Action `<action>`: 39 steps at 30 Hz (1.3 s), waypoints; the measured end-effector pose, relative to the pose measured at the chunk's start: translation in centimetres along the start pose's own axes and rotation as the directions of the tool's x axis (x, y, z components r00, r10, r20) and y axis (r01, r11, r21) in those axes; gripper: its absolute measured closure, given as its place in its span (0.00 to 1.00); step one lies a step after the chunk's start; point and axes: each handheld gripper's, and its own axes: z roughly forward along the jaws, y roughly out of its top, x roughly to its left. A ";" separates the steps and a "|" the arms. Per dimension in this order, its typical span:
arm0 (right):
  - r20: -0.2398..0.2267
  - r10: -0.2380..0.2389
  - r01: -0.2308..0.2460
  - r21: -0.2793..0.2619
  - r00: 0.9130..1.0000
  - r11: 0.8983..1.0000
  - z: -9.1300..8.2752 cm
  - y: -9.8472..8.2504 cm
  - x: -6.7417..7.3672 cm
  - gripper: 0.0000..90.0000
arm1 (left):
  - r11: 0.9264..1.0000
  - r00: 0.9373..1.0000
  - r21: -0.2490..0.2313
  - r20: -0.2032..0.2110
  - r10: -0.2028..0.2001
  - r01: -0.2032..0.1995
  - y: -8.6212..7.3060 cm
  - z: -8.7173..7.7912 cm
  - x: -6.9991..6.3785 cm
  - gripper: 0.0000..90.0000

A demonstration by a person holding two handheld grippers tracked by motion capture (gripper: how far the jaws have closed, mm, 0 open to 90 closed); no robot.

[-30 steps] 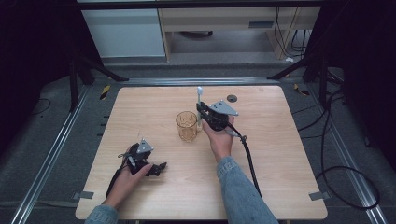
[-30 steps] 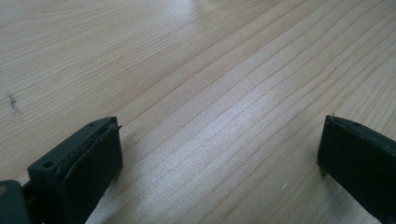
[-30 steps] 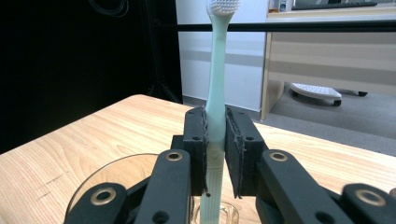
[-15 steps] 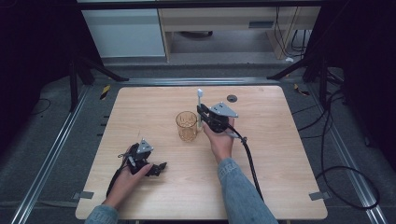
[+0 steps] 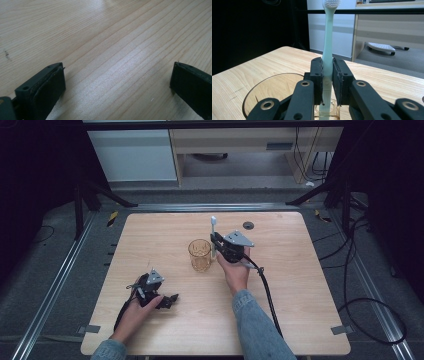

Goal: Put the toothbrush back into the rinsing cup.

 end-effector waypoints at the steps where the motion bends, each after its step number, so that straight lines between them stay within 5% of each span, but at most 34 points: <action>1: 0.000 0.010 -0.010 -0.003 1.000 1.000 0.0 -0.1 0.0 0.88 | 1.000 1.000 0.000 0.000 0.000 0.000 0.0 0.0 0.0 0.00; 39: -0.009 -0.012 0.012 0.011 1.000 1.000 0.3 -1.8 0.0 0.88 | 1.000 1.000 0.000 0.000 0.000 0.000 0.0 0.0 0.0 0.00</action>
